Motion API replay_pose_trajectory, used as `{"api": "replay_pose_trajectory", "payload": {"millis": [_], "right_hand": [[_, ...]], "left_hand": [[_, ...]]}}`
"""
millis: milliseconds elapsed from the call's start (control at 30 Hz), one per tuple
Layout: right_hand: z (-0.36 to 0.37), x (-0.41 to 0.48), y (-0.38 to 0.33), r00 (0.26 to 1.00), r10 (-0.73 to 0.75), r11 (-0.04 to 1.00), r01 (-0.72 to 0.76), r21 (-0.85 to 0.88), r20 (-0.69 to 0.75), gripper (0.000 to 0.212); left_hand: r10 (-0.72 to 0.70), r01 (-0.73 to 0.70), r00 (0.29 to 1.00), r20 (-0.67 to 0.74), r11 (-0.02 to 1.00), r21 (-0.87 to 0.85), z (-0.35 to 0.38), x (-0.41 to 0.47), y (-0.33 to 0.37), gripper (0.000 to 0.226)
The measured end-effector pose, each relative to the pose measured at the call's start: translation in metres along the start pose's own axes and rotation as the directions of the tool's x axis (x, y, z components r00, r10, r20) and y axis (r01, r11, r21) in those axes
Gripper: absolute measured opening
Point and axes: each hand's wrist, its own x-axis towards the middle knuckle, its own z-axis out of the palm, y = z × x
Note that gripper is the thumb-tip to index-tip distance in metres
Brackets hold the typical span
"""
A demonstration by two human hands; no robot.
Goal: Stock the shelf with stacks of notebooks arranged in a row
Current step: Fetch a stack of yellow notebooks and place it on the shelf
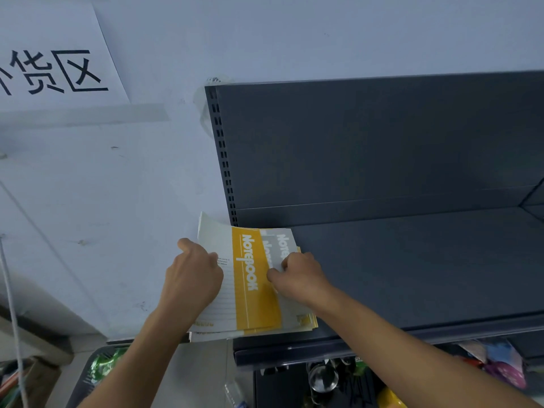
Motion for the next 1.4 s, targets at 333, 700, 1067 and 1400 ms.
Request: {"api": "replay_pose_trajectory", "payload": {"millis": [333, 700, 1067, 1400], "right_hand": [[-0.020, -0.011, -0.009, 0.998, -0.037, 0.953, 0.049, 0.298, -0.046, 0.049], [-0.112, -0.039, 0.060, 0.943, 0.145, 0.930, -0.026, 0.368, -0.299, 0.014], [-0.211, -0.100, 0.193, 0.826, 0.283, 0.951, -0.175, 0.256, -0.487, 0.045], [-0.313, -0.165, 0.345, 0.754, 0.325, 0.946, -0.259, 0.197, -0.571, 0.040]], "left_hand": [[0.039, -0.022, 0.997, 0.066, 0.970, -0.241, -0.021, 0.003, 0.027, 0.027], [0.444, -0.446, 0.893, 0.072, 0.895, 0.008, 0.057, -0.016, 0.109, 0.021], [0.709, -0.715, 0.684, 0.170, 0.699, -0.038, 0.162, -0.089, 0.235, 0.027], [0.748, -0.776, 0.594, 0.296, 0.630, -0.035, 0.266, -0.203, 0.368, 0.031]]}}
